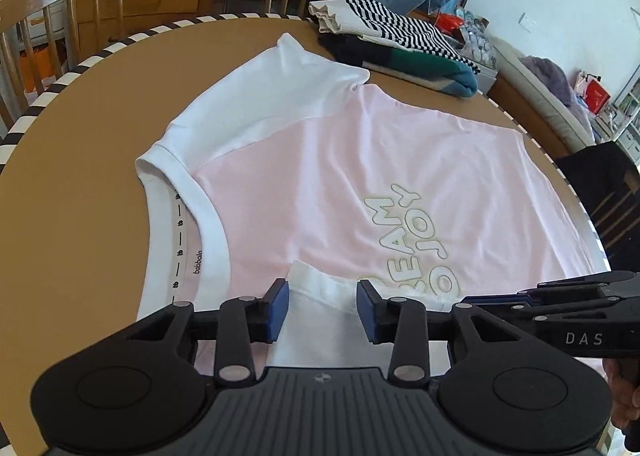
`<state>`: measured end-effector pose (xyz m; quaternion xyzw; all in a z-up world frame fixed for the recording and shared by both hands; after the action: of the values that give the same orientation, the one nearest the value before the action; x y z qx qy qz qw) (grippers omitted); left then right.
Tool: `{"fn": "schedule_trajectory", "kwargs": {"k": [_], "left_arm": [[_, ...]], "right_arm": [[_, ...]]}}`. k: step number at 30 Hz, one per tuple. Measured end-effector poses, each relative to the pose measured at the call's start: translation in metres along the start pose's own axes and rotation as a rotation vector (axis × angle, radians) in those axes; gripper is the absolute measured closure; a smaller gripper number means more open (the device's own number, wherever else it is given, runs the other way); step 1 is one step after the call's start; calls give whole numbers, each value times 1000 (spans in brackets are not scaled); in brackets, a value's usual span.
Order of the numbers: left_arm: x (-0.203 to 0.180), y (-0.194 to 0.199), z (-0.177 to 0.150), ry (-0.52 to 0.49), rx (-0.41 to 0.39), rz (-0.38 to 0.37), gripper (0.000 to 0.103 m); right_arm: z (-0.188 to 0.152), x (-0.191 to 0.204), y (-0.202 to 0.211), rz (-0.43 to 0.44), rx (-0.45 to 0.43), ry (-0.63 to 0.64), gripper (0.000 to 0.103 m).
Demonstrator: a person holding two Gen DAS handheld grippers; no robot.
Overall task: Fold clothes
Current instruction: 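Lift the hem with both tools and carry it toward the collar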
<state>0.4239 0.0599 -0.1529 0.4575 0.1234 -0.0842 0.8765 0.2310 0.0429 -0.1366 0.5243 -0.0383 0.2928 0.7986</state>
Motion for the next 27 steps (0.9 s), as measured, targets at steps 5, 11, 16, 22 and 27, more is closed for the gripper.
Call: {"fn": "schedule_trajectory", "kwargs": {"k": [5,11,16,22,27], "left_arm": [[21,12,57,50,-10,-83,52],[48,-33,206,-60,-108,-8,36],[66,-118,281,-86,-15,25,41],[80,-184,314,-4,45,-63,48],[87,-207,320,39,75,-103,48]], "right_arm": [[61,-32,13,74,-43,-122,85],[193,-102,-14,87,-245,-376,85],[241,-133,-85,61,-154,-453,83],[250,-149,-128,100,-124,-529,84],[254,-149,-132,131,-129,-546,82]]}}
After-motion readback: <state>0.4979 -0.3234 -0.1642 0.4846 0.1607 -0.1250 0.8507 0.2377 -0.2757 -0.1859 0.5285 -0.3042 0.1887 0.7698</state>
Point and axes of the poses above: each gripper's, at about its wrist camera, not at the fingertips, and y roughly against the way its jaws point, x to its left, z to its top, the point moved 4 cm from there along -y, roughly the way its jaws point, and after that the axes turned 2 degrees about -z, right-handed, at the moved point
